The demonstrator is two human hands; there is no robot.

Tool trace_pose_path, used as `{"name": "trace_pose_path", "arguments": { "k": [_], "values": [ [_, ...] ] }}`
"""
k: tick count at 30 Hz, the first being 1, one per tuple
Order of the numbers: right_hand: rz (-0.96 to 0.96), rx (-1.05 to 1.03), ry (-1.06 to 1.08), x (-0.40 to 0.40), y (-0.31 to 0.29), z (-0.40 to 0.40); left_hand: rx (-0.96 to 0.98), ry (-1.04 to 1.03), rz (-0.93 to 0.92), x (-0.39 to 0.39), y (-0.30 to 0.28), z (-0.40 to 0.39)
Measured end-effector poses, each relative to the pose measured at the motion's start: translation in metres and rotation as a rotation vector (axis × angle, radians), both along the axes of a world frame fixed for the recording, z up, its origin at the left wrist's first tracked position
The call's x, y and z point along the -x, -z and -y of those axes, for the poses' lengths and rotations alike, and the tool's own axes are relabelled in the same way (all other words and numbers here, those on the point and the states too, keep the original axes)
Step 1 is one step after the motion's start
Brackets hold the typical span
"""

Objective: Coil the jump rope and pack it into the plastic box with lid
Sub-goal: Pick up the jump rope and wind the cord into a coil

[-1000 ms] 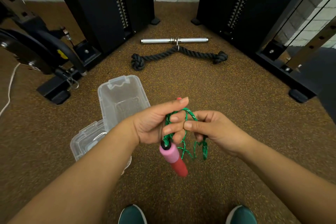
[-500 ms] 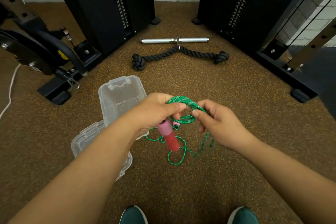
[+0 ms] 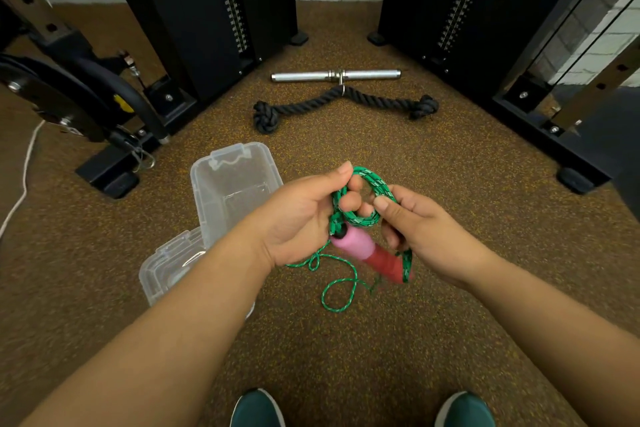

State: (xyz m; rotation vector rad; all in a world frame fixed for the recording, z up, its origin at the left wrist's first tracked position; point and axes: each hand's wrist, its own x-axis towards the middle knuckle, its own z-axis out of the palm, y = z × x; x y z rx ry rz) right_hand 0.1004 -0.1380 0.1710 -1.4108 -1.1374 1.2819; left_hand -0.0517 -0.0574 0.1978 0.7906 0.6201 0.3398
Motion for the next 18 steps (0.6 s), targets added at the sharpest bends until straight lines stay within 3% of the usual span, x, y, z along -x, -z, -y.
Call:
{"name": "trace_pose_path", "arguments": {
  "k": [9, 13, 18],
  "values": [
    [-0.148, -0.017, -0.067, 0.001, 0.005, 0.003, -0.028, 0.127, 0.033, 0.004, -0.010, 0.001],
    [-0.092, -0.030, 0.010, -0.001, 0.004, 0.001, -0.023, 0.040, 0.020, 0.002, -0.009, 0.001],
    [0.087, -0.038, 0.139, -0.006, 0.015, 0.004, 0.050, -0.216, 0.057, 0.008, -0.013, -0.015]
  ]
}}
